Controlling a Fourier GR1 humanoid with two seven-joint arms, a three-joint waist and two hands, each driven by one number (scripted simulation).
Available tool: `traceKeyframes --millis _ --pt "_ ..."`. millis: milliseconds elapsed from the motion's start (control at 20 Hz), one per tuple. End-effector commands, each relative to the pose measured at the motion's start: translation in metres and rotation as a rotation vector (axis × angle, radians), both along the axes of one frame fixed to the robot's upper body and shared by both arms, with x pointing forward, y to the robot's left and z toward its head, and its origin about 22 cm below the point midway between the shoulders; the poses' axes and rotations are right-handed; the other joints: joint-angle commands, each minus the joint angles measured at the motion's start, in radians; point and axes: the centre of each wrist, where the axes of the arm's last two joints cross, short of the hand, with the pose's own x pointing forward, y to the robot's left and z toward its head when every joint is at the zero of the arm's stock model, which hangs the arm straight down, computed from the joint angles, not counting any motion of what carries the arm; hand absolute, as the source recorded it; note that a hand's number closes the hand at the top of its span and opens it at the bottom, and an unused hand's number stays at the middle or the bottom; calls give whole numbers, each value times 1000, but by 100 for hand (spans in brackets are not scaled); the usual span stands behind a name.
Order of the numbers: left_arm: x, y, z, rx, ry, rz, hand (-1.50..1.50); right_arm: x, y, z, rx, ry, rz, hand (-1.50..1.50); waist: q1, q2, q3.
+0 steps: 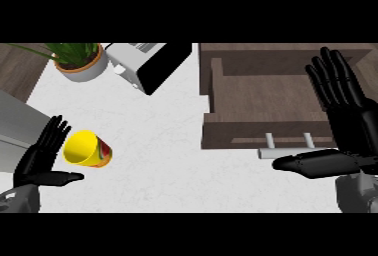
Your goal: Pick up the cup, place it into the drawer and close the drawer
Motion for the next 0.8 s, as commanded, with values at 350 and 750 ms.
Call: traceKeyframes --millis 350,750 --pt "-10 -4 -26 -42 -66 16 -150 9 -12 15 -12 -3 9 -150 -11 8 -3" --pt "-20 -17 -40 -27 -80 -19 -150 0 -10 20 2 -10 20 -150 -21 8 -4"
